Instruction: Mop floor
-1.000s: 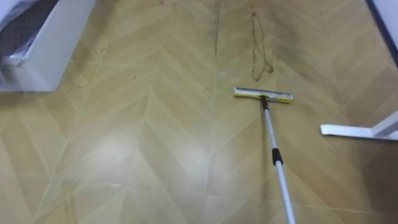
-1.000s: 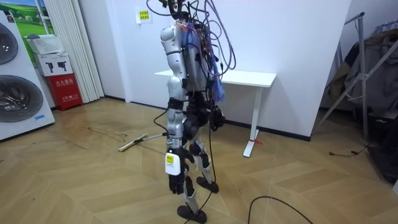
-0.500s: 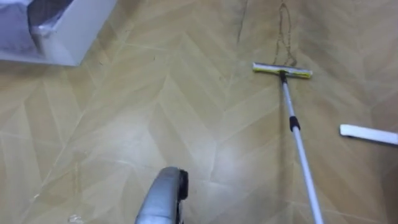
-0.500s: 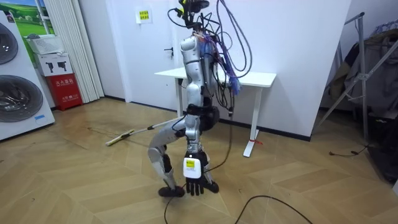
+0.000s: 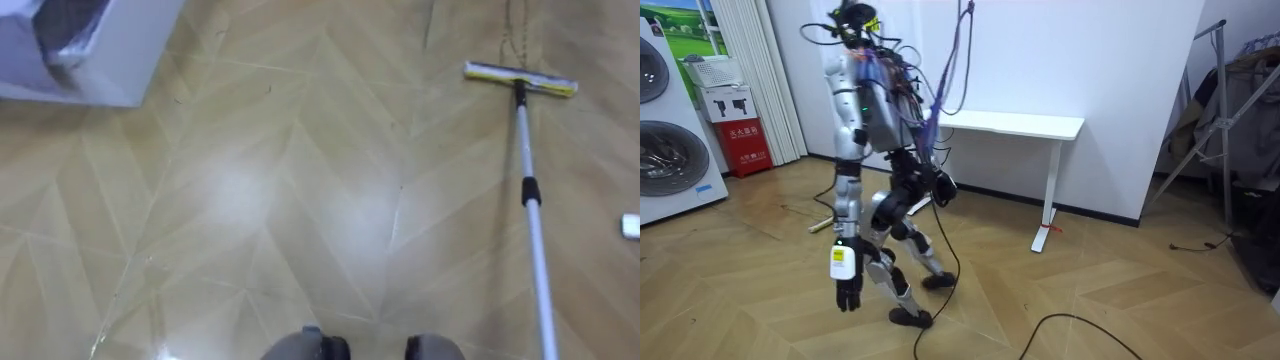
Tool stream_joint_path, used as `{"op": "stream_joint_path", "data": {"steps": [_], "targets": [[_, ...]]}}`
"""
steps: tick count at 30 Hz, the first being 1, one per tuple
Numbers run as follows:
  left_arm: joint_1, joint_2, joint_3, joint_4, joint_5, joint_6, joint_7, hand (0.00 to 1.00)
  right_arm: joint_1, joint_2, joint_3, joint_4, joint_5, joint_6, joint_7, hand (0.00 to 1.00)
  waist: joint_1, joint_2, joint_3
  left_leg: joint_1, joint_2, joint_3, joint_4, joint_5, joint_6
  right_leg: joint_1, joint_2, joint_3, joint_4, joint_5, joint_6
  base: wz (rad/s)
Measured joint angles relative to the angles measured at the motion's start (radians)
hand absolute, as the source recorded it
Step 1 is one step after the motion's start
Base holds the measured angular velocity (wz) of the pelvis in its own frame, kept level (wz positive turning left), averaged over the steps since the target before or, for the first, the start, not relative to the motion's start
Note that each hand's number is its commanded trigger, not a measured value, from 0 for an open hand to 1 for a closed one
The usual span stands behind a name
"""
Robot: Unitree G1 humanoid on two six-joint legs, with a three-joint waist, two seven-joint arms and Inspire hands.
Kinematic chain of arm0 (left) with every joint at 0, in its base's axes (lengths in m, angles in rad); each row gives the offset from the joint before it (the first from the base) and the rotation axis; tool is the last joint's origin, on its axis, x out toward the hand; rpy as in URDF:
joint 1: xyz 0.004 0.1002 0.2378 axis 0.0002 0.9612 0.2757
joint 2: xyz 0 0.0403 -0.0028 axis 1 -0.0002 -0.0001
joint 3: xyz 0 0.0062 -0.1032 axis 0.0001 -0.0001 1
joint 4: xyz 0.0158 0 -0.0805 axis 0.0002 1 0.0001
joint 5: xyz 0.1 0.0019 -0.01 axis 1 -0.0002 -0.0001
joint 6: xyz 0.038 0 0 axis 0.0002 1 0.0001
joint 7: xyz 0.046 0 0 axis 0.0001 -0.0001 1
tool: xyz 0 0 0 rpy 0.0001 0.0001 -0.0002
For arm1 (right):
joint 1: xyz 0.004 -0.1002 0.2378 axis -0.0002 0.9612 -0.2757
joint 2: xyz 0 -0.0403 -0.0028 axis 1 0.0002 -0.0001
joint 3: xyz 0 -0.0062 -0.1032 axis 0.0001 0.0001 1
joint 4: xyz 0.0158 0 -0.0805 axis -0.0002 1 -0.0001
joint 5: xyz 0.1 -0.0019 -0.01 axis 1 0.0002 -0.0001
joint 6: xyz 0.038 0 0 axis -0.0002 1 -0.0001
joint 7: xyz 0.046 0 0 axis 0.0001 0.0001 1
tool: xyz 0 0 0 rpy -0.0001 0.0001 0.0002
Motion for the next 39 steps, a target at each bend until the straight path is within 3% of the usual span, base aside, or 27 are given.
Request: {"op": "stream_joint_path", "data": {"steps": [2, 4, 5, 8, 9, 10, 11, 12, 13, 15, 16, 17, 18, 19, 20, 21, 23, 24, 25, 27, 30, 32, 34, 36, 37, 38, 39], "targets": [[0.043, -0.024, -0.009, 0.000, 0.000, 0.004, 0.011, 0.00, 0.045, 0.030, -0.001, 0.001, 0.011, 0.001, -0.012, 1.00, -0.005, -0.006, -0.0012, 0.031, -0.020, -0.061, 0.013, -0.010, -0.019, 0.008, 0.018, -0.006, -0.237, 0.041, -0.017, -0.21], [0.070, -0.035, -0.008, -0.002, -0.001, 0.010, 0.014, 0.00, 0.063, 0.040, -0.004, 0.000, 0.012, 0.016, -0.025, 1.00, -0.007, -0.007, 0.0013, 0.034, -0.022, -0.075, 0.083, -0.047, -0.073, 0.010, 0.018, -0.025, -0.253, 0.096, -0.037, 0.03], [0.076, -0.038, -0.009, 0.001, -0.006, 0.017, 0.013, 0.00, 0.058, 0.046, -0.009, -0.001, 0.013, 0.023, -0.038, 1.00, -0.006, -0.009, 0.0031, 0.026, -0.012, -0.073, 0.133, -0.061, -0.095, 0.013, 0.004, -0.066, -0.201, 0.057, -0.059, 0.10], [0.077, -0.036, -0.010, 0.002, -0.047, 0.018, 0.015, 0.00, -0.005, 0.040, -0.026, 0.012, 0.014, 0.028, -0.050, 1.00, -0.002, -0.010, 0.0034, -0.020, 0.013, -0.062, 0.285, -0.051, -0.120, 0.022, -0.002, -0.107, -0.134, -0.033, -0.083, 0.17], [0.077, -0.035, -0.014, 0.001, -0.065, 0.017, 0.022, 0.00, -0.054, 0.026, -0.036, 0.014, 0.012, 0.031, -0.056, 1.00, 0.006, -0.013, 0.0042, -0.065, 0.030, -0.050, 0.398, -0.011, -0.160, 0.021, -0.002, -0.115, -0.087, -0.077, -0.090, 0.18], [0.084, -0.032, -0.026, 0.000, -0.096, 0.014, 0.029, 0.00, -0.105, 0.007, -0.042, 0.012, 0.011, 0.033, -0.057, 1.00, 0.012, -0.029, 0.0099, -0.117, 0.041, -0.041, 0.504, 0.070, -0.181, 0.020, -0.006, -0.116, -0.045, -0.117, -0.095, 0.23], [0.095, -0.024, -0.046, -0.002, -0.119, 0.012, 0.033, 0.00, -0.170, -0.015, -0.042, 0.006, 0.011, 0.029, -0.055, 1.00, 0.014, -0.047, 0.0105, -0.176, 0.039, -0.033, 0.593, 0.185, -0.186, 0.020, -0.016, -0.108, -0.008, -0.150, -0.098, 0.17], [0.102, -0.019, -0.052, -0.008, -0.125, 0.011, 0.033, 0.00, -0.208, -0.027, -0.041, 0.005, 0.015, 0.027, -0.053, 1.00, 0.019, -0.053, 0.0105, -0.207, 0.044, -0.025, 0.632, 0.216, -0.188, 0.020, -0.016, -0.105, 0.006, -0.163, -0.097, 0.00], [0.112, -0.007, -0.062, -0.021, -0.128, 0.008, 0.033, 0.00, -0.260, -0.050, -0.035, -0.002, 0.030, 0.010, -0.053, 1.00, 0.039, -0.064, 0.0124, -0.273, 0.068, -0.014, 0.675, 0.205, -0.179, 0.021, -0.012, -0.105, 0.025, -0.185, -0.105, -0.13], [0.132, 0.009, -0.065, -0.030, -0.124, 0.006, 0.032, 0.00, -0.318, -0.071, -0.030, -0.040, 0.047, -0.019, -0.052, 1.00, 0.071, -0.075, 0.0179, -0.328, 0.093, -0.009, 0.598, 0.150, -0.152, 0.050, -0.001, -0.104, 0.030, -0.211, -0.100, -0.15], [0.149, 0.019, -0.064, -0.039, -0.120, 0.006, 0.031, 0.00, -0.337, -0.074, -0.030, -0.071, 0.060, -0.035, -0.046, 1.00, 0.083, -0.091, 0.0190, -0.324, 0.094, -0.001, 0.462, 0.115, -0.145, 0.080, -0.001, -0.094, 0.023, -0.230, -0.091, 0.00], [0.154, 0.021, -0.064, -0.041, -0.118, 0.007, 0.030, 0.00, -0.339, -0.076, -0.030, -0.081, 0.065, -0.039, -0.042, 1.00, 0.085, -0.094, 0.0192, -0.316, 0.093, -0.003, 0.373, 0.109, -0.143, 0.100, -0.002, -0.091, 0.016, -0.239, -0.084, 0.12], [0.163, 0.024, -0.064, -0.048, -0.117, 0.007, 0.023, 0.00, -0.337, -0.074, -0.031, -0.089, 0.080, -0.042, -0.040, 1.00, 0.086, -0.094, 0.0183, -0.295, 0.089, -0.004, 0.201, 0.112, -0.144, 0.145, -0.001, -0.091, -0.011, -0.257, -0.071, 0.25], [0.161, 0.027, -0.064, -0.049, -0.116, 0.007, 0.010, 0.00, -0.316, -0.069, -0.028, -0.089, 0.103, -0.040, -0.034, 1.00, 0.082, -0.086, 0.0142, -0.278, 0.085, 0.007, 0.106, 0.134, -0.107, 0.193, -0.005, -0.088, -0.039, -0.275, -0.054, 0.46], [0.159, 0.028, -0.064, -0.047, -0.105, 0.008, 0.001, 0.00, -0.271, -0.069, -0.022, -0.089, 0.126, -0.040, -0.020, 1.00, 0.073, -0.090, 0.0115, -0.249, 0.078, 0.028, 0.095, 0.115, -0.074, 0.233, -0.015, -0.084, -0.075, -0.287, -0.030, 0.48], [0.152, 0.028, -0.063, -0.048, -0.096, 0.007, -0.003, 0.00, -0.244, -0.070, -0.019, -0.087, 0.138, -0.040, -0.014, 1.00, 0.069, -0.093, 0.0090, -0.239, 0.072, 0.037, 0.092, 0.100, -0.066, 0.245, -0.021, -0.072, -0.085, -0.289, -0.022, 0.47], [0.131, 0.022, -0.062, -0.049, -0.057, -0.002, -0.015, 0.00, -0.174, -0.076, -0.007, -0.068, 0.143, -0.039, -0.003, 1.00, 0.063, -0.095, 0.0084, -0.208, 0.060, 0.071, 0.097, 0.056, -0.032, 0.239, -0.030, -0.021, -0.025, -0.249, 0.008, 0.16], [0.120, 0.015, -0.058, -0.054, -0.034, -0.008, -0.018, 0.00, -0.111, -0.079, 0.001, -0.062, 0.142, -0.039, -0.005, 1.00, 0.051, -0.089, 0.0076, -0.179, 0.041, 0.081, 0.100, 0.025, -0.015, 0.224, -0.041, -0.006, 0.050, -0.192, 0.024, 0.04], [0.117, 0.009, -0.053, -0.065, -0.016, -0.023, -0.017, 0.00, -0.041, -0.075, 0.001, -0.057, 0.134, -0.038, -0.011, 1.00, 0.040, -0.072, 0.0005, -0.153, 0.028, 0.079, 0.100, -0.006, -0.006, 0.200, -0.051, 0.000, 0.121, -0.110, 0.024, 0.04], [0.114, 0.007, -0.046, -0.087, -0.012, -0.037, -0.015, 0.00, 0.038, -0.059, 0.002, -0.053, 0.134, -0.021, -0.015, 1.00, 0.022, -0.046, -0.0028, -0.121, 0.016, 0.057, 0.092, -0.040, 0.000, 0.140, -0.041, 0.014, 0.207, -0.039, 0.021, -0.17], [0.113, 0.002, -0.048, -0.095, -0.011, -0.040, 0.001, 0.00, 0.096, -0.007, 0.008, -0.049, 0.127, -0.010, -0.042, 1.00, 0.003, -0.026, 0.0017, -0.063, -0.008, -0.033, 0.068, -0.062, -0.010, -0.004, 0.003, 0.006, 0.153, -0.071, 0.010, -0.66], [0.114, -0.015, -0.047, -0.086, -0.011, -0.035, 0.007, 0.00, 0.098, 0.018, 0.021, -0.034, 0.123, -0.008, -0.050, 1.00, -0.002, -0.013, 0.0085, 0.012, -0.017, -0.103, 0.031, -0.070, -0.025, -0.022, 0.031, -0.023, -0.016, -0.072, -0.001, -0.79], [0.119, -0.025, -0.046, -0.077, -0.012, -0.027, 0.014, 0.00, 0.062, 0.046, 0.022, -0.035, 0.065, 0.026, -0.056, 1.00, -0.014, -0.013, 0.0095, 0.091, -0.023, -0.166, -0.009, -0.092, -0.058, 0.007, 0.055, -0.040, -0.267, -0.014, -0.023, -0.63], [0.119, -0.028, -0.041, -0.075, -0.018, -0.020, 0.019, 0.00, 0.031, 0.051, -0.003, -0.031, 0.029, 0.052, -0.067, 1.00, -0.022, -0.021, 0.0129, 0.106, -0.021, -0.166, 0.057, -0.112, -0.090, 0.048, 0.023, -0.087, -0.252, 0.018, -0.041, 0.01], [0.119, -0.027, -0.044, -0.071, -0.022, -0.016, 0.022, 0.00, -0.008, 0.043, -0.026, -0.027, -0.009, 0.074, -0.079, 1.00, -0.019, -0.019, 0.0127, 0.096, -0.003, -0.136, 0.148, -0.107, -0.101, 0.075, -0.007, -0.138, -0.211, -0.002, -0.070, 0.26], [0.119, -0.021, -0.048, -0.070, -0.025, -0.007, 0.033, 0.00, -0.063, 0.028, -0.042, -0.025, -0.023, 0.080, -0.086, 1.00, -0.009, -0.029, 0.0146, 0.070, 0.017, -0.107, 0.258, -0.082, -0.142, 0.090, -0.016, -0.156, -0.162, -0.046, -0.073, 0.22], [0.119, -0.015, -0.050, -0.069, -0.033, -0.005, 0.038, 0.00, -0.096, 0.018, -0.041, -0.025, -0.023, 0.079, -0.085, 1.00, 0.001, -0.040, 0.0141, 0.053, 0.031, -0.085, 0.309, -0.058, -0.161, 0.091, -0.017, -0.155, -0.138, -0.069, -0.077, 0.14]]}}
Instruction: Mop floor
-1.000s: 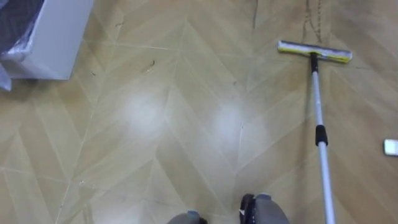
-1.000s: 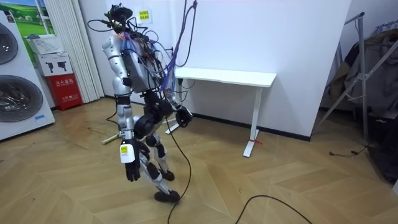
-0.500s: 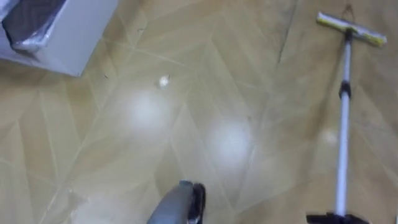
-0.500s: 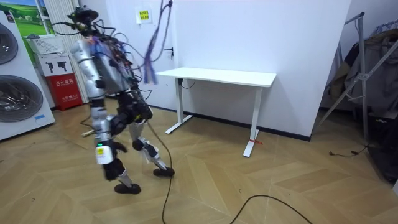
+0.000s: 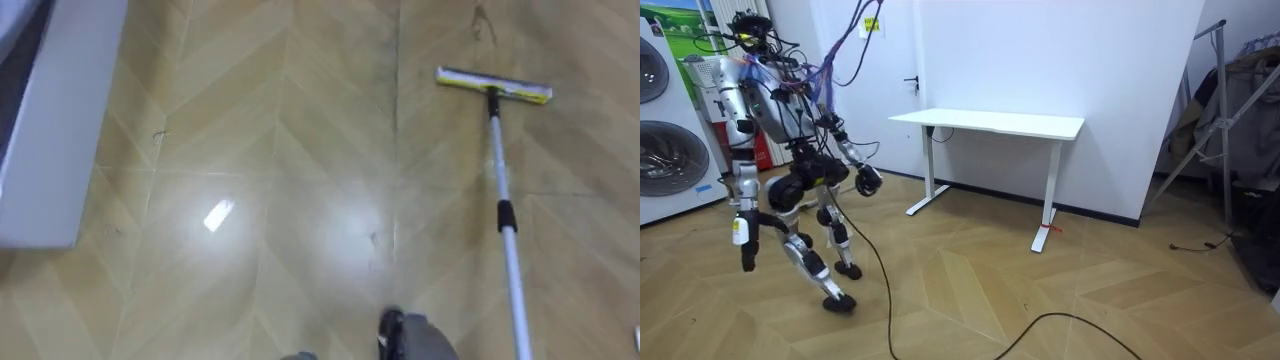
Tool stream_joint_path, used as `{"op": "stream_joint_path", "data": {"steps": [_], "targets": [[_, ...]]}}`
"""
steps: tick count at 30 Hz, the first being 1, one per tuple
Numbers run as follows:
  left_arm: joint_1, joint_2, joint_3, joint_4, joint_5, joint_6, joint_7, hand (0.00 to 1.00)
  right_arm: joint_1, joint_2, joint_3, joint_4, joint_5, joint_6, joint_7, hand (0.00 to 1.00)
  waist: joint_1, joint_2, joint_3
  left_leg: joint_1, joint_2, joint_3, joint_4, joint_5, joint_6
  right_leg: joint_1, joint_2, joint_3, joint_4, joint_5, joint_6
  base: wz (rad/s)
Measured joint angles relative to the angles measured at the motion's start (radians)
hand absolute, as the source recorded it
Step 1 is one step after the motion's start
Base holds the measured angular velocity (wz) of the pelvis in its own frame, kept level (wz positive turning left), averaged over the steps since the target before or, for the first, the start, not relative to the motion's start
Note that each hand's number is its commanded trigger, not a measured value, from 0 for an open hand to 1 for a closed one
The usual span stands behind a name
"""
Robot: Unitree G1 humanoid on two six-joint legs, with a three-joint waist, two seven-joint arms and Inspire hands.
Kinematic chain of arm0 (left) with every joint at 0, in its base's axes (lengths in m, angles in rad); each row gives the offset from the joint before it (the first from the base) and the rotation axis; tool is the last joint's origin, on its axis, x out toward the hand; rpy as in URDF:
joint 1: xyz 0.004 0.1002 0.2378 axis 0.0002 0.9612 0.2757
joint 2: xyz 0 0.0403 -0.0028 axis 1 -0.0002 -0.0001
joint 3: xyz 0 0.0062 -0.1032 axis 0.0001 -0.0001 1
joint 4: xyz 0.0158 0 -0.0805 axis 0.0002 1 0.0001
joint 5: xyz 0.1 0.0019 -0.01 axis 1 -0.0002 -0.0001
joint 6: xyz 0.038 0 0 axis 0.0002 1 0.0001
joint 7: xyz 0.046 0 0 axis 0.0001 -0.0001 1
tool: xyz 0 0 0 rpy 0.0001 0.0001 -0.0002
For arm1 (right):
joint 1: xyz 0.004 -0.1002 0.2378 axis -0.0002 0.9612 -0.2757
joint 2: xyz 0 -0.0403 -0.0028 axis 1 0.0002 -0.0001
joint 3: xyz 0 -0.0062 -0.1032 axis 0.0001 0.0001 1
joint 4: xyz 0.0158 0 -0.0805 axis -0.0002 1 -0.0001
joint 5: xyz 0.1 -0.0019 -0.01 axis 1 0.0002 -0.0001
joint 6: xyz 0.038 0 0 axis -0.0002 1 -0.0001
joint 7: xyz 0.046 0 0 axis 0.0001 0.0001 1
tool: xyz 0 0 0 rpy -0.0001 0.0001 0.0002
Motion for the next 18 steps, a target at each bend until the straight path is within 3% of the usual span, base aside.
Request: {"op": "stream_joint_path", "data": {"steps": [1, 2, 3, 4, 5, 6, 7, 8, 9, 10, 11, 12, 13, 14, 15, 16, 17, 18], "targets": [[0.000, 0.015, -0.017, 0.000, -0.036, 0.004, 0.012, 0.00, -0.079, -0.025, 0.004, -0.001, 0.004, -0.005, 0.001, 1.00, 0.017, -0.023, -0.0033, -0.046, 0.028, 0.037, 0.106, 0.069, -0.009, 0.002, 0.003, 0.001, 0.036, -0.036, -0.007, 0.00], [0.001, 0.031, -0.019, -0.002, -0.062, 0.005, 0.016, 0.00, -0.149, -0.050, 0.012, -0.015, 0.019, -0.030, 0.011, 1.00, 0.040, -0.053, 0.0038, -0.085, 0.050, 0.058, 0.196, 0.169, -0.010, 0.013, 0.007, 0.003, 0.061, -0.061, -0.016, 0.00], [0.004, 0.039, -0.019, -0.002, -0.070, 0.005, 0.017, 0.00, -0.172, -0.061, 0.014, -0.018, 0.037, -0.041, 0.017, 1.00, 0.055, -0.067, 0.0030, -0.106, 0.055, 0.061, 0.233, 0.227, -0.012, 0.021, 0.011, 0.006, 0.065, -0.073, -0.021, -0.05], [0.022, 0.053, -0.019, -0.010, -0.070, 0.005, 0.016, 0.00, -0.229, -0.085, 0.029, -0.051, 0.062, -0.062, 0.032, 1.00, 0.075, -0.087, 0.0048, -0.153, 0.070, 0.058, 0.290, 0.251, -0.010, 0.042, 0.027, 0.009, 0.062, -0.090, -0.029, 0.06], [0.037, 0.064, -0.018, -0.015, -0.065, 0.007, 0.014, 0.00, -0.283, -0.103, 0.033, -0.073, 0.070, -0.075, 0.047, 1.00, 0.082, -0.091, 0.0073, -0.214, 0.089, 0.057, 0.307, 0.223, 0.013, 0.065, 0.047, 0.013, 0.055, -0.105, -0.033, 0.18], [0.045, 0.070, -0.015, -0.021, -0.063, 0.010, 0.013, 0.00, -0.301, -0.109, 0.031, -0.079, 0.077, -0.084, 0.056, 1.00, 0.087, -0.097, 0.0117, -0.243, 0.095, 0.058, 0.294, 0.200, 0.022, 0.082, 0.056, 0.020, 0.049, -0.115, -0.033, 0.48], [0.049, 0.075, -0.016, -0.023, -0.062, 0.014, 0.008, 0.00, -0.310, -0.122, 0.030, -0.085, 0.116, -0.087, 0.071, 1.00, 0.099, -0.103, 0.0164, -0.283, 0.096, 0.061, 0.207, 0.153, 0.025, 0.124, 0.070, 0.035, 0.025, -0.126, -0.028, 0.74], [0.059, 0.074, -0.018, -0.029, -0.065, 0.011, -0.007, 0.00, -0.294, -0.129, 0.030, -0.083, 0.154, -0.070, 0.077, 1.00, 0.110, -0.104, 0.0184, -0.289, 0.092, 0.072, 0.027, 0.123, 0.021, 0.166, 0.087, 0.072, -0.004, -0.131, -0.020, 0.83], [0.063, 0.074, -0.018, -0.031, -0.065, 0.006, -0.018, 0.00, -0.274, -0.131, 0.029, -0.083, 0.165, -0.071, 0.077, 1.00, 0.112, -0.102, 0.0180, -0.287, 0.088, 0.074, -0.078, 0.128, 0.016, 0.184, 0.089, 0.081, -0.020, -0.138, -0.013, 0.93], [0.066, 0.073, -0.017, -0.032, -0.054, -0.003, -0.040, 0.00, -0.232, -0.131, 0.029, -0.082, 0.193, -0.073, 0.085, 1.00, 0.109, -0.102, 0.0139, -0.288, 0.077, 0.072, -0.235, 0.176, 0.034, 0.207, 0.086, 0.099, -0.029, -0.166, 0.007, 0.81], [0.063, 0.071, -0.015, -0.029, -0.044, -0.003, -0.051, 0.00, -0.209, -0.132, 0.030, -0.081, 0.212, -0.075, 0.091, 1.00, 0.103, -0.106, 0.0106, -0.290, 0.079, 0.088, -0.229, 0.176, 0.065, 0.211, 0.083, 0.103, -0.026, -0.182, 0.021, 0.92], [0.059, 0.060, -0.014, -0.031, -0.014, -0.001, -0.067, 0.00, -0.158, -0.131, 0.033, -0.071, 0.250, -0.082, 0.111, 1.00, 0.099, -0.093, 0.0063, -0.283, 0.080, 0.116, -0.218, 0.151, 0.101, 0.227, 0.072, 0.100, -0.027, -0.189, 0.039, 0.60], [0.058, 0.051, -0.010, -0.030, 0.021, -0.004, -0.082, 0.00, -0.114, -0.120, 0.041, -0.037, 0.271, -0.089, 0.133, 1.00, 0.099, -0.087, 0.0061, -0.259, 0.078, 0.150, -0.210, 0.127, 0.119, 0.245, 0.046, 0.089, -0.030, -0.186, 0.056, 0.34], [0.053, 0.035, 0.005, -0.029, 0.064, -0.006, -0.093, 0.00, -0.066, -0.112, 0.043, 0.008, 0.271, -0.098, 0.143, 1.00, 0.097, -0.080, 0.0058, -0.225, 0.066, 0.181, -0.215, 0.112, 0.135, 0.260, 0.016, 0.089, -0.022, -0.177, 0.079, 0.00], [0.049, 0.028, 0.010, -0.028, 0.077, -0.009, -0.097, 0.00, -0.036, -0.112, 0.046, 0.020, 0.267, -0.101, 0.142, 1.00, 0.094, -0.072, 0.0041, -0.213, 0.053, 0.183, -0.215, 0.109, 0.140, 0.262, 0.009, 0.091, -0.006, -0.166, 0.098, -0.08], [0.042, 0.021, 0.012, -0.027, 0.082, -0.017, -0.103, 0.00, 0.035, -0.110, 0.064, 0.032, 0.248, -0.102, 0.135, 1.00, 0.084, -0.055, -0.0055, -0.190, 0.029, 0.185, -0.215, 0.106, 0.145, 0.258, -0.010, 0.104, 0.041, -0.131, 0.118, -0.05], [0.040, 0.021, 0.017, -0.027, 0.082, -0.027, -0.102, 0.00, 0.106, -0.097, 0.077, 0.039, 0.225, -0.100, 0.116, 1.00, 0.069, -0.039, -0.0140, -0.163, 0.008, 0.183, -0.217, 0.105, 0.146, 0.249, -0.025, 0.122, 0.104, -0.073, 0.125, 0.00], [0.040, 0.022, 0.021, -0.025, 0.079, -0.027, -0.102, 0.00, 0.143, -0.088, 0.081, 0.039, 0.221, -0.096, 0.109, 1.00, 0.057, -0.037, -0.0157, -0.151, 0.004, 0.184, -0.217, 0.103, 0.149, 0.241, -0.024, 0.132, 0.139, -0.032, 0.124, 0.11]]}}
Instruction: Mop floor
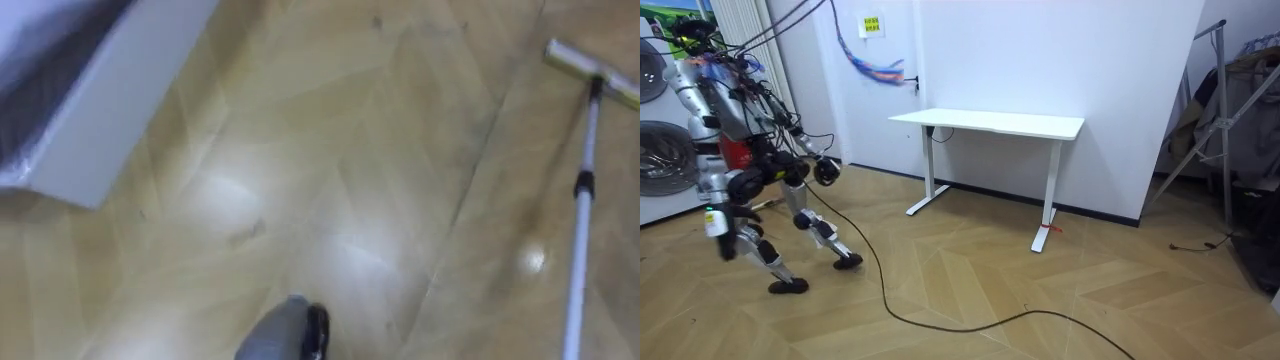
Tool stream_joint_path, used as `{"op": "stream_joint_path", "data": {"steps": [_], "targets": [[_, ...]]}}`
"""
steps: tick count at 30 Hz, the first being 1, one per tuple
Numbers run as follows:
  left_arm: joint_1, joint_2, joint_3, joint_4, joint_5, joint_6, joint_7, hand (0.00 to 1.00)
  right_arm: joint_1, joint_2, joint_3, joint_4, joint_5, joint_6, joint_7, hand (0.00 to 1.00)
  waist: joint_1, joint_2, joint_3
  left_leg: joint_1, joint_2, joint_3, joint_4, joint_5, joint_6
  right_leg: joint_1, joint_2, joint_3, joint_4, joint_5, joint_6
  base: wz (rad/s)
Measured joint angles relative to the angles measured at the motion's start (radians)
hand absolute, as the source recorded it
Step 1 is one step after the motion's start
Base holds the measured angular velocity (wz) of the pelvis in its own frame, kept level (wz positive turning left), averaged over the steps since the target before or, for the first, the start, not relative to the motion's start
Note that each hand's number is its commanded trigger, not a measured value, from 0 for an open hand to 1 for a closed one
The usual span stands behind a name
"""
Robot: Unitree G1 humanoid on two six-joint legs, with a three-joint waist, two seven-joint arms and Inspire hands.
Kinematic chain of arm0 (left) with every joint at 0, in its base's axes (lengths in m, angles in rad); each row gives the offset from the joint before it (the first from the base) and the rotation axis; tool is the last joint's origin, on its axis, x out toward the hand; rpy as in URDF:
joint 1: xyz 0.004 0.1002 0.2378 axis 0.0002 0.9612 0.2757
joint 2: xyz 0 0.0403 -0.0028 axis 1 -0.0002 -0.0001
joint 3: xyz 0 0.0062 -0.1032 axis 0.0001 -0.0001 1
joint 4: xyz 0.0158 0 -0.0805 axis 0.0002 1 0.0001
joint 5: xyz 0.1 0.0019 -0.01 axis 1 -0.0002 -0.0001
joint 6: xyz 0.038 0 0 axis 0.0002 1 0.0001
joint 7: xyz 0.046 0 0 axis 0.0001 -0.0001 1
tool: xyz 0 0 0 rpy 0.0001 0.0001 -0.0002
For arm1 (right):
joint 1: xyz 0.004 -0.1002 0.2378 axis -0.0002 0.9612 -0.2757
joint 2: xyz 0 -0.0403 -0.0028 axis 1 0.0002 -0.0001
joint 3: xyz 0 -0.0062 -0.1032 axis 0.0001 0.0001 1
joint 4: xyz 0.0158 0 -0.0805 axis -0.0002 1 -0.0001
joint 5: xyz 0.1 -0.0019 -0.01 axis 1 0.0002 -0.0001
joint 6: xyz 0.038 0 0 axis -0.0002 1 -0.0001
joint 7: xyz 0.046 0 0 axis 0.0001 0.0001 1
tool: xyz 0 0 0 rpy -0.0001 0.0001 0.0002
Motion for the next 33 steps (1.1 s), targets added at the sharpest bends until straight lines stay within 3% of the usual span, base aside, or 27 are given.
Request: {"op": "stream_joint_path", "data": {"steps": [1, 2, 3, 4, 5, 6, 7, 8, 9, 10, 12, 13, 15, 16, 17, 18, 19, 21, 22, 23, 24, 26, 27, 28, 31, 32, 33], "targets": [[-0.005, 0.003, 0.003, 0.000, -0.006, 0.001, 0.000, 0.00, 0.063, 0.021, 0.009, -0.001, -0.002, 0.007, -0.002, 1.00, -0.025, 0.022, -0.0067, 0.038, -0.003, -0.002, -0.016, -0.008, 0.010, -0.019, 0.006, 0.019, 0.074, 0.099, -0.001, 0.00], [-0.017, 0.004, 0.003, -0.004, -0.008, -0.001, 0.004, 0.00, 0.105, 0.045, 0.009, -0.001, -0.002, 0.019, -0.003, 1.00, -0.033, 0.044, -0.0106, 0.075, -0.004, -0.032, -0.042, -0.030, 0.008, -0.075, 0.017, 0.043, 0.146, 0.139, -0.010, -0.25], [-0.021, 0.002, 0.006, -0.005, -0.008, -0.002, 0.008, 0.00, 0.110, 0.053, 0.009, 0.000, -0.002, 0.029, -0.004, 1.00, -0.032, 0.048, -0.0082, 0.089, -0.005, -0.062, -0.057, -0.053, -0.001, -0.116, 0.032, 0.058, 0.164, 0.118, -0.017, -0.88], [-0.023, -0.005, 0.013, -0.004, -0.009, -0.002, 0.015, 0.00, 0.103, 0.064, 0.018, -0.001, -0.007, 0.040, -0.007, 1.00, -0.030, 0.056, 0.0033, 0.114, -0.005, -0.109, -0.079, -0.091, -0.042, -0.196, 0.048, 0.054, 0.154, 0.062, -0.020, -1.04], [-0.023, -0.015, 0.010, -0.003, -0.018, 0.001, 0.030, 0.00, 0.090, 0.077, 0.022, -0.004, -0.033, 0.040, -0.022, 1.00, -0.057, 0.063, 0.0059, 0.121, -0.010, -0.150, -0.087, -0.090, -0.049, -0.249, 0.054, 0.045, 0.060, 0.033, -0.020, -0.90], [-0.024, -0.024, 0.009, -0.003, -0.023, 0.004, 0.036, 0.00, 0.083, 0.083, 0.028, -0.005, -0.042, 0.041, -0.030, 1.00, -0.069, 0.070, 0.0044, 0.122, -0.012, -0.179, -0.088, -0.088, -0.056, -0.251, 0.057, 0.038, -0.020, 0.029, -0.021, -0.54], [-0.025, -0.033, 0.008, -0.003, -0.027, 0.006, 0.049, 0.00, 0.056, 0.097, 0.030, -0.006, -0.072, 0.050, -0.044, 1.00, -0.085, 0.069, 0.0055, 0.127, -0.018, -0.209, -0.084, -0.089, -0.070, -0.240, 0.057, 0.043, -0.206, 0.037, -0.016, -0.34], [-0.025, -0.037, 0.008, -0.003, -0.027, 0.007, 0.055, 0.00, 0.045, 0.103, 0.025, -0.007, -0.090, 0.058, -0.048, 1.00, -0.086, 0.068, 0.0063, 0.130, -0.015, -0.215, -0.078, -0.100, -0.087, -0.238, 0.056, 0.030, -0.222, 0.069, -0.025, -0.26], [-0.028, -0.046, 0.008, -0.001, -0.028, 0.008, 0.058, 0.00, 0.013, 0.106, 0.001, -0.006, -0.122, 0.080, -0.056, 1.00, -0.088, 0.066, 0.0087, 0.132, -0.009, -0.223, -0.062, -0.114, -0.108, -0.225, 0.046, -0.008, -0.217, 0.076, -0.061, 0.09], [-0.031, -0.046, 0.009, -0.001, -0.028, 0.010, 0.057, 0.00, -0.027, 0.103, -0.038, -0.006, -0.155, 0.109, -0.060, 1.00, -0.087, 0.066, 0.0085, 0.133, -0.004, -0.226, -0.048, -0.112, -0.112, -0.213, 0.044, -0.037, -0.206, 0.065, -0.076, 0.38], [-0.031, -0.039, 0.008, -0.002, -0.050, 0.017, 0.057, 0.00, -0.121, 0.070, -0.081, -0.006, -0.190, 0.140, -0.068, 1.00, -0.067, 0.057, 0.0122, 0.128, 0.009, -0.223, -0.015, -0.110, -0.119, -0.206, 0.039, -0.067, -0.184, 0.044, -0.097, 0.40], [-0.030, -0.024, -0.001, -0.003, -0.082, 0.032, 0.057, 0.00, -0.206, 0.030, -0.079, -0.009, -0.191, 0.143, -0.067, 1.00, -0.048, 0.043, 0.0206, 0.106, 0.021, -0.213, 0.043, -0.103, -0.131, -0.209, 0.040, -0.072, -0.157, 0.020, -0.109, 0.32], [-0.029, 0.011, -0.032, -0.005, -0.113, 0.052, 0.059, 0.00, -0.302, -0.030, -0.049, -0.025, -0.181, 0.105, -0.066, 1.00, -0.026, 0.028, 0.0267, 0.046, 0.047, -0.195, 0.178, -0.076, -0.167, -0.213, 0.043, -0.094, -0.102, -0.024, -0.123, 0.36], [-0.023, 0.035, -0.044, -0.006, -0.116, 0.052, 0.059, 0.00, -0.344, -0.062, -0.037, -0.054, -0.180, 0.067, -0.068, 1.00, 0.002, 0.015, 0.0239, 0.000, 0.075, -0.179, 0.264, -0.042, -0.170, -0.218, 0.060, -0.097, -0.072, -0.051, -0.133, 0.19], [-0.015, 0.046, -0.047, -0.009, -0.114, 0.053, 0.060, 0.00, -0.368, -0.074, -0.034, -0.067, -0.178, 0.051, -0.065, 1.00, 0.014, 0.009, 0.0205, -0.021, 0.084, -0.173, 0.306, -0.019, -0.168, -0.219, 0.061, -0.098, -0.054, -0.063, -0.138, 0.11], [0.015, 0.062, -0.046, -0.029, -0.107, 0.059, 0.061, 0.00, -0.412, -0.088, -0.025, -0.091, -0.178, 0.025, -0.049, 1.00, 0.031, -0.020, 0.0219, -0.061, 0.093, -0.170, 0.373, 0.026, -0.167, -0.218, 0.068, -0.095, -0.031, -0.085, -0.148, 0.17], [0.038, 0.068, -0.047, -0.047, -0.101, 0.067, 0.056, 0.00, -0.440, -0.099, -0.019, -0.094, -0.158, 0.011, -0.027, 1.00, 0.034, -0.028, 0.0178, -0.090, 0.087, -0.168, 0.389, 0.029, -0.164, -0.207, 0.075, -0.095, -0.023, -0.102, -0.160, 0.31], [0.047, 0.068, -0.048, -0.050, -0.086, 0.070, 0.041, 0.00, -0.410, -0.101, -0.020, -0.092, -0.108, 0.014, -0.002, 1.00, 0.035, -0.041, 0.0185, -0.112, 0.068, -0.140, 0.286, 0.013, -0.150, -0.170, 0.083, -0.090, -0.042, -0.110, -0.161, 0.68], [0.051, 0.065, -0.048, -0.053, -0.071, 0.068, 0.022, 0.00, -0.370, -0.094, -0.021, -0.092, -0.099, 0.013, 0.012, 1.00, 0.038, -0.040, 0.0164, -0.107, 0.060, -0.115, 0.156, 0.011, -0.146, -0.143, 0.098, -0.082, -0.076, -0.111, -0.161, 0.76], [0.041, 0.058, -0.050, -0.052, -0.064, 0.068, 0.005, 0.00, -0.328, -0.087, -0.017, -0.088, -0.089, 0.013, 0.023, 1.00, 0.037, -0.031, 0.0139, -0.091, 0.042, -0.112, 0.011, 0.027, -0.120, -0.114, 0.111, -0.073, -0.112, -0.112, -0.154, 0.43], [0.038, 0.057, -0.050, -0.047, -0.065, 0.068, -0.003, 0.00, -0.307, -0.078, -0.008, -0.086, -0.084, 0.011, 0.026, 1.00, 0.039, -0.031, 0.0140, -0.084, 0.033, -0.111, -0.009, 0.043, -0.097, -0.105, 0.113, -0.060, -0.123, -0.114, -0.150, 0.22], [0.019, 0.033, -0.037, -0.035, -0.056, 0.076, -0.020, 0.00, -0.223, -0.058, 0.002, -0.049, -0.062, 0.004, 0.042, 1.00, 0.037, -0.014, 0.0073, -0.033, 0.039, -0.057, -0.042, 0.023, -0.042, -0.069, 0.111, -0.017, -0.162, -0.116, -0.122, 0.03], [0.012, 0.027, -0.035, -0.033, -0.056, 0.074, -0.020, 0.00, -0.203, -0.052, 0.003, -0.037, -0.064, 0.004, 0.041, 1.00, 0.037, -0.008, 0.0058, -0.020, 0.038, -0.042, -0.047, 0.013, -0.036, -0.064, 0.106, -0.008, -0.157, -0.114, -0.115, -0.13], [-0.004, 0.020, -0.035, -0.025, -0.049, 0.065, -0.022, 0.00, -0.159, -0.041, 0.006, -0.028, -0.069, 0.004, 0.036, 1.00, 0.032, 0.006, -0.0010, 0.001, 0.036, -0.020, -0.050, -0.007, -0.027, -0.066, 0.087, -0.011, -0.126, -0.100, -0.089, -0.21], [-0.031, 0.019, -0.018, -0.024, -0.048, 0.037, -0.019, 0.00, -0.070, -0.001, 0.019, -0.007, -0.088, 0.009, 0.017, 1.00, -0.007, 0.015, -0.0040, 0.051, 0.016, 0.013, -0.053, -0.058, -0.015, -0.089, 0.042, -0.011, -0.005, -0.054, -0.034, -0.26], [-0.032, 0.018, -0.018, -0.025, -0.048, 0.031, -0.019, 0.00, -0.055, 0.004, 0.020, -0.007, -0.092, 0.013, 0.014, 1.00, -0.016, 0.022, -0.0072, 0.057, 0.016, 0.017, -0.050, -0.069, -0.014, -0.099, 0.039, -0.012, 0.024, -0.033, -0.034, -0.33], [-0.032, 0.013, -0.018, -0.028, -0.048, 0.030, -0.020, 0.00, -0.026, 0.016, 0.034, -0.008, -0.095, 0.018, 0.005, 1.00, -0.028, 0.038, -0.0113, 0.071, 0.018, 0.018, -0.050, -0.090, -0.013, -0.126, 0.041, -0.014, 0.078, 0.022, -0.036, -0.48]]}}
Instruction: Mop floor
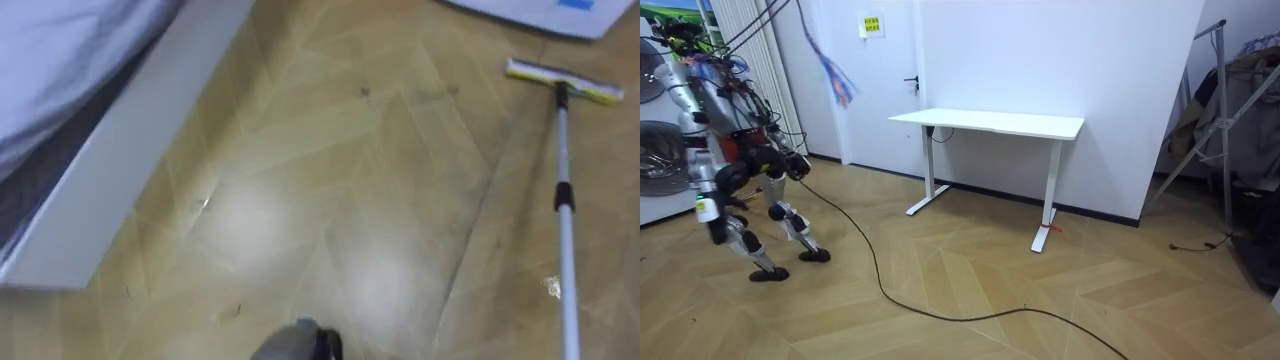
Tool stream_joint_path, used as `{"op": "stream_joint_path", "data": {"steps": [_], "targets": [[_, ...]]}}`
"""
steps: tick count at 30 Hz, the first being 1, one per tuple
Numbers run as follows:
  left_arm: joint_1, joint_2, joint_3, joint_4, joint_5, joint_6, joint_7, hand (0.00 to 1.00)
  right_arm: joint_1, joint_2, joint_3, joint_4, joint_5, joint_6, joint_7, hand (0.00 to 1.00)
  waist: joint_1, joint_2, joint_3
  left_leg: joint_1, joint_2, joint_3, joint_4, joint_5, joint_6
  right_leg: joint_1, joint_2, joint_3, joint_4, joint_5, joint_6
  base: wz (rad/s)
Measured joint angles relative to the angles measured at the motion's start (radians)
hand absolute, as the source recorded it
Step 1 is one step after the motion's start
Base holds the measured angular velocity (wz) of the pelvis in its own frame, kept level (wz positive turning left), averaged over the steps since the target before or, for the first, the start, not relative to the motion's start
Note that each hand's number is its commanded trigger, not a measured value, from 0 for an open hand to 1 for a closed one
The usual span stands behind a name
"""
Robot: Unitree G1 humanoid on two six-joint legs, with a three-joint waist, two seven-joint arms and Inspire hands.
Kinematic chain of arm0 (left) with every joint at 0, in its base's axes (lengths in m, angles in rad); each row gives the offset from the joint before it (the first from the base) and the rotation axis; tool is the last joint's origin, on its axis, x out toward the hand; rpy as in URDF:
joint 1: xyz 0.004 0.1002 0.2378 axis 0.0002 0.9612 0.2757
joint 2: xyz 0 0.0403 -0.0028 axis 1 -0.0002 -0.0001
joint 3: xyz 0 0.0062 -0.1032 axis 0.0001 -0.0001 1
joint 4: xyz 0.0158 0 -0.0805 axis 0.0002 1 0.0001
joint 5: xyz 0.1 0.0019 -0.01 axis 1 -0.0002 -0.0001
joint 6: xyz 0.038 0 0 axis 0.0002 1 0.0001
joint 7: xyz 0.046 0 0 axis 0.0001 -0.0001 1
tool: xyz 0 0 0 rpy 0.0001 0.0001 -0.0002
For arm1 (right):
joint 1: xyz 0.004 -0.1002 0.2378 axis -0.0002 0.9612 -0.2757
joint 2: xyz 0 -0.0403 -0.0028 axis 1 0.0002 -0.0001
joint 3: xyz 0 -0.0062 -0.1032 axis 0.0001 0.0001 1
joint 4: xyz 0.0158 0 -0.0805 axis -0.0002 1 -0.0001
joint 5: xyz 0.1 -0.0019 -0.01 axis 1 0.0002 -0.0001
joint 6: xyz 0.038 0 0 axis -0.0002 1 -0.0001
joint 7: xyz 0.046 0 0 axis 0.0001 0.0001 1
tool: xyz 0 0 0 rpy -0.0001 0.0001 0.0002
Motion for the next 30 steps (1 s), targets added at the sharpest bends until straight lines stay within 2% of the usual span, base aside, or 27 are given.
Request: {"op": "stream_joint_path", "data": {"steps": [1, 2, 3, 4, 5, 6, 7, 8, 9, 10, 12, 13, 14, 15, 16, 17, 18, 19, 20, 21, 22, 23, 24, 25, 26, 29, 30], "targets": [[0.000, -0.004, 0.000, -0.009, 0.000, 0.000, 0.002, 0.00, 0.020, 0.015, 0.005, -0.001, 0.000, 0.008, -0.012, 1.00, -0.004, 0.011, 0.0055, 0.018, -0.001, -0.016, 0.000, -0.017, 0.001, -0.048, 0.005, 0.008, 0.072, 0.083, 0.002, -0.69], [0.000, -0.011, -0.002, -0.014, 0.000, 0.001, 0.006, 0.00, 0.031, 0.035, 0.005, -0.001, 0.001, 0.012, -0.027, 1.00, -0.007, 0.033, 0.0061, 0.030, -0.003, -0.056, 0.000, -0.029, 0.000, -0.095, 0.015, 0.018, 0.108, 0.103, -0.007, -0.69], [0.000, -0.016, -0.001, -0.015, 0.000, 0.001, 0.009, 0.00, 0.029, 0.044, 0.005, -0.002, 0.000, 0.015, -0.032, 1.00, -0.008, 0.038, 0.0109, 0.036, -0.003, -0.074, -0.002, -0.032, -0.003, -0.114, 0.022, 0.021, 0.096, 0.081, -0.010, -0.80], [0.002, -0.029, -0.001, -0.014, 0.000, 0.002, 0.015, 0.00, 0.027, 0.058, 0.010, -0.002, 0.000, 0.016, -0.039, 1.00, -0.006, 0.048, 0.0176, 0.050, -0.005, -0.118, -0.012, -0.032, -0.007, -0.151, 0.036, 0.021, 0.032, 0.046, -0.009, -0.78], [0.008, -0.040, -0.001, -0.015, -0.001, 0.005, 0.022, 0.00, 0.028, 0.071, 0.014, -0.002, -0.007, 0.020, -0.046, 1.00, -0.007, 0.046, 0.0195, 0.072, -0.018, -0.159, -0.026, -0.033, -0.015, -0.174, 0.033, 0.020, -0.068, 0.040, -0.005, -0.75], [0.011, -0.044, -0.001, -0.015, 0.000, 0.010, 0.024, 0.00, 0.027, 0.077, 0.015, -0.002, -0.012, 0.021, -0.049, 1.00, -0.007, 0.045, 0.0195, 0.082, -0.021, -0.175, -0.033, -0.037, -0.022, -0.178, 0.033, 0.019, -0.131, 0.040, -0.005, -0.55], [0.013, -0.047, -0.001, -0.014, 0.000, 0.021, 0.029, 0.00, 0.011, 0.085, 0.013, -0.002, -0.029, 0.031, -0.052, 1.00, -0.016, 0.041, 0.0191, 0.100, -0.035, -0.218, -0.042, -0.046, -0.036, -0.171, 0.032, 0.020, -0.263, 0.048, -0.010, -0.17], [0.012, -0.045, -0.001, -0.012, 0.000, 0.026, 0.039, 0.00, -0.010, 0.089, 0.006, -0.002, -0.053, 0.049, -0.054, 1.00, -0.036, 0.034, 0.0198, 0.115, -0.051, -0.250, -0.039, -0.058, -0.050, -0.161, 0.031, 0.016, -0.319, 0.071, -0.009, 0.04], [0.011, -0.046, -0.002, -0.012, 0.000, 0.026, 0.046, 0.00, -0.014, 0.088, 0.002, -0.003, -0.058, 0.055, -0.057, 1.00, -0.037, 0.026, 0.0238, 0.119, -0.050, -0.256, -0.032, -0.067, -0.059, -0.148, 0.023, 0.006, -0.317, 0.086, -0.020, 0.38], [0.010, -0.047, -0.008, -0.012, 0.000, 0.026, 0.051, 0.00, -0.029, 0.084, -0.003, -0.008, -0.064, 0.073, -0.067, 1.00, -0.037, 0.028, 0.0219, 0.128, -0.045, -0.262, -0.007, -0.073, -0.070, -0.123, 0.001, -0.036, -0.298, 0.087, -0.047, 0.56], [0.008, -0.039, -0.009, -0.012, -0.005, 0.026, 0.051, 0.00, -0.084, 0.063, -0.046, 0.001, -0.090, 0.104, -0.073, 1.00, -0.034, 0.026, 0.0212, 0.121, -0.039, -0.257, 0.064, -0.074, -0.078, -0.095, -0.014, -0.083, -0.259, 0.039, -0.068, 0.63], [0.008, -0.028, -0.018, -0.009, -0.030, 0.026, 0.056, 0.00, -0.143, 0.035, -0.068, 0.002, -0.115, 0.112, -0.073, 1.00, -0.028, 0.018, 0.0228, 0.096, -0.025, -0.240, 0.144, -0.063, -0.099, -0.088, -0.018, -0.097, -0.223, 0.003, -0.077, 0.43], [0.009, -0.023, -0.019, -0.005, -0.046, 0.026, 0.058, 0.00, -0.178, 0.017, -0.078, 0.001, -0.125, 0.112, -0.072, 1.00, -0.024, 0.010, 0.0252, 0.075, -0.016, -0.234, 0.201, -0.048, -0.122, -0.086, -0.016, -0.097, -0.203, -0.018, -0.077, 0.39], [0.017, -0.011, -0.024, -0.004, -0.062, 0.029, 0.060, 0.00, -0.250, -0.018, -0.075, 0.000, -0.131, 0.094, -0.072, 1.00, -0.021, -0.004, 0.0320, 0.025, 0.006, -0.213, 0.318, 0.007, -0.155, -0.079, -0.015, -0.098, -0.166, -0.054, -0.081, 0.26], [0.030, 0.004, -0.031, -0.005, -0.070, 0.033, 0.062, 0.00, -0.311, -0.048, -0.068, -0.018, -0.127, 0.068, -0.072, 1.00, -0.012, -0.023, 0.0300, -0.029, 0.024, -0.186, 0.406, 0.052, -0.157, -0.070, -0.011, -0.097, -0.139, -0.081, -0.090, 0.19], [0.034, 0.010, -0.031, -0.005, -0.069, 0.034, 0.062, 0.00, -0.323, -0.052, -0.051, -0.037, -0.124, 0.064, -0.072, 1.00, -0.004, -0.035, 0.0300, -0.051, 0.038, -0.177, 0.422, 0.051, -0.156, -0.064, -0.010, -0.097, -0.133, -0.090, -0.092, 0.06], [0.042, 0.023, -0.031, -0.009, -0.065, 0.038, 0.062, 0.00, -0.352, -0.065, -0.028, -0.042, -0.121, 0.063, -0.060, 1.00, 0.018, -0.064, 0.0324, -0.095, 0.043, -0.155, 0.399, 0.048, -0.149, -0.042, -0.007, -0.098, -0.138, -0.100, -0.100, -0.05], [0.053, 0.028, -0.028, -0.011, -0.054, 0.043, 0.062, 0.00, -0.361, -0.055, -0.030, -0.043, -0.116, 0.062, -0.042, 1.00, 0.028, -0.084, 0.0297, -0.125, 0.041, -0.149, 0.305, 0.045, -0.145, -0.015, -0.008, -0.099, -0.158, -0.104, -0.099, -0.14], [0.064, 0.023, -0.028, -0.011, -0.036, 0.043, 0.053, 0.00, -0.353, -0.045, -0.033, -0.046, -0.109, 0.061, -0.026, 1.00, 0.034, -0.091, 0.0337, -0.118, 0.036, -0.146, 0.155, 0.051, -0.146, 0.032, 0.001, -0.101, -0.198, -0.101, -0.094, -0.17], [0.069, 0.018, -0.028, -0.009, -0.031, 0.042, 0.048, 0.00, -0.343, -0.042, -0.032, -0.053, -0.108, 0.060, -0.018, 1.00, 0.036, -0.092, 0.0330, -0.106, 0.039, -0.145, 0.073, 0.065, -0.145, 0.055, 0.001, -0.103, -0.215, -0.101, -0.092, -0.34], [0.077, 0.012, -0.028, 0.001, -0.033, 0.041, 0.040, 0.00, -0.316, -0.040, -0.033, -0.061, -0.103, 0.057, -0.009, 1.00, 0.042, -0.089, 0.0342, -0.083, 0.039, -0.133, -0.009, 0.124, -0.101, 0.097, 0.002, -0.094, -0.242, -0.108, -0.077, -0.25], [0.073, 0.011, -0.029, 0.021, -0.040, 0.040, 0.032, 0.00, -0.279, -0.039, -0.032, -0.067, -0.096, 0.045, -0.006, 1.00, 0.035, -0.087, 0.0303, -0.043, 0.033, -0.117, -0.024, 0.147, -0.072, 0.135, -0.002, -0.086, -0.266, -0.116, -0.056, -0.19], [0.067, 0.013, -0.030, 0.031, -0.041, 0.040, 0.029, 0.00, -0.260, -0.039, -0.027, -0.072, -0.090, 0.039, -0.007, 1.00, 0.034, -0.088, 0.0305, -0.026, 0.026, -0.108, -0.030, 0.138, -0.061, 0.151, -0.007, -0.078, -0.274, -0.119, -0.049, 0.00], [0.040, 0.015, -0.031, 0.047, -0.041, 0.036, 0.030, 0.00, -0.229, -0.039, -0.025, -0.074, -0.078, 0.036, -0.007, 1.00, 0.031, -0.082, 0.0323, 0.005, 0.008, -0.100, -0.044, 0.125, -0.046, 0.178, -0.017, -0.076, -0.285, -0.114, -0.031, 0.00], [0.007, 0.014, -0.025, 0.055, -0.035, 0.029, 0.031, 0.00, -0.201, -0.036, -0.027, -0.070, -0.073, 0.024, -0.007, 1.00, 0.024, -0.061, 0.0301, 0.029, 0.001, -0.100, -0.048, 0.116, -0.029, 0.197, -0.019, -0.070, -0.281, -0.096, -0.010, 0.08], [-0.027, 0.012, 0.009, 0.050, -0.002, -0.003, 0.056, 0.00, -0.143, 0.001, -0.050, -0.068, -0.076, 0.015, -0.020, 1.00, 0.018, -0.050, 0.0243, 0.109, -0.017, -0.086, -0.098, 0.105, -0.011, 0.241, -0.038, -0.053, -0.279, -0.053, 0.018, -0.04], [-0.026, 0.006, 0.018, 0.047, 0.012, -0.012, 0.072, 0.00, -0.131, 0.023, -0.073, -0.062, -0.074, 0.015, -0.031, 1.00, 0.015, -0.043, 0.0225, 0.166, -0.019, -0.084, -0.142, 0.104, -0.010, 0.266, -0.041, -0.052, -0.284, -0.013, 0.020, -0.46]]}}
